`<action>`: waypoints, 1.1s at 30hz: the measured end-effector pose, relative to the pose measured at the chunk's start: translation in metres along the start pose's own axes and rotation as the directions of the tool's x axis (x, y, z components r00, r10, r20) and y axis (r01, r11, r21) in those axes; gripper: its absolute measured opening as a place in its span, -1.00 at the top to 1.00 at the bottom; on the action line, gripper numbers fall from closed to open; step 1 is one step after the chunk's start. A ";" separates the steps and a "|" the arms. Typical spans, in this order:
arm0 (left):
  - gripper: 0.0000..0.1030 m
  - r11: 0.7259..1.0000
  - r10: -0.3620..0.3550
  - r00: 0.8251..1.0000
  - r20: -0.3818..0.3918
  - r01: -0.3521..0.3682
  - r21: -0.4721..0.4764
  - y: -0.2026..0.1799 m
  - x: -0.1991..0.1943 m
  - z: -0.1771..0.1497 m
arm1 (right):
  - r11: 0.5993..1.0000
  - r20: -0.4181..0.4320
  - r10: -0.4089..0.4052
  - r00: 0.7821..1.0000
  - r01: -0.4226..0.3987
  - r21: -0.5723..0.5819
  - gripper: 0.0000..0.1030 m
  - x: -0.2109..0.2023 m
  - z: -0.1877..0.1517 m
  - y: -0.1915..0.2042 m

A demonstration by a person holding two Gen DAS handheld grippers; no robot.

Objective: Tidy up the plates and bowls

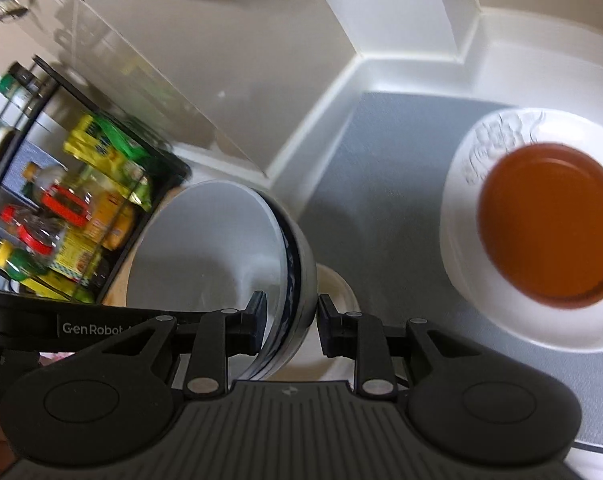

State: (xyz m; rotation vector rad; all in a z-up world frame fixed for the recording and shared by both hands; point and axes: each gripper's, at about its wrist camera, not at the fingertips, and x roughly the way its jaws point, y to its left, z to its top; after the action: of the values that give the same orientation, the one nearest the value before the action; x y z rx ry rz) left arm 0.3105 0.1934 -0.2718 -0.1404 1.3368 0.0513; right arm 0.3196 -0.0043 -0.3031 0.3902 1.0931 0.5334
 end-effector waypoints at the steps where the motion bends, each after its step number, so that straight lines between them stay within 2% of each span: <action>1: 0.36 1.000 0.005 1.000 -0.009 -0.005 0.002 -0.001 0.003 -0.002 | 1.000 -0.011 -0.004 1.000 0.004 0.004 0.44 0.003 -0.002 -0.002; 8: 0.36 1.000 -0.003 0.998 -0.056 0.002 -0.017 0.006 0.023 -0.006 | 0.999 -0.064 -0.031 0.997 0.029 -0.027 0.44 0.024 -0.008 -0.003; 11: 0.36 1.000 0.008 0.998 -0.066 -0.009 -0.013 0.008 0.030 -0.006 | 0.995 -0.077 -0.059 0.995 0.052 -0.084 0.44 0.030 -0.008 0.003; 14: 0.37 1.000 0.024 0.997 -0.078 -0.025 -0.011 0.009 0.035 -0.007 | 0.973 -0.090 -0.111 0.990 0.090 -0.212 0.43 0.039 -0.010 0.017; 20: 0.40 1.000 -0.003 0.996 -0.084 0.001 -0.023 0.016 0.037 -0.006 | 0.956 -0.108 -0.128 0.986 0.094 -0.276 0.36 0.044 -0.006 0.022; 24: 0.48 1.000 -0.002 0.998 -0.070 0.000 -0.020 0.019 0.033 -0.006 | 0.968 -0.164 -0.077 0.983 0.035 -0.247 0.13 0.047 0.001 0.019; 26: 0.49 1.000 0.020 0.999 -0.037 -0.020 0.013 0.016 0.026 -0.005 | 0.975 -0.177 -0.058 0.983 0.017 -0.223 0.10 0.045 0.003 0.016; 29: 0.49 0.999 0.005 1.000 0.027 -0.006 0.040 0.017 0.011 -0.002 | 0.980 -0.168 -0.028 0.985 -0.006 -0.197 0.03 0.037 0.006 0.011; 30: 0.49 0.999 -0.003 0.999 0.053 0.000 0.046 0.018 0.005 -0.001 | 0.983 -0.155 -0.023 0.988 -0.006 -0.183 -0.07 0.033 0.007 0.008; 31: 0.49 0.999 -0.006 0.997 0.077 0.002 0.051 0.019 0.001 0.000 | 0.983 -0.140 -0.030 0.990 0.004 -0.183 -0.33 0.029 0.008 0.007; 33: 0.49 0.999 -0.008 0.995 0.099 0.003 0.053 0.022 -0.002 0.004 | 0.982 -0.113 -0.031 0.993 0.009 -0.189 -0.61 0.022 0.011 0.005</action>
State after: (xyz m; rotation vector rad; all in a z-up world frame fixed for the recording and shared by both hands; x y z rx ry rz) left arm 0.3114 0.2160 -0.2710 -0.0958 1.2378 0.0178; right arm 0.3362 0.0122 -0.3125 0.1847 1.1458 0.6420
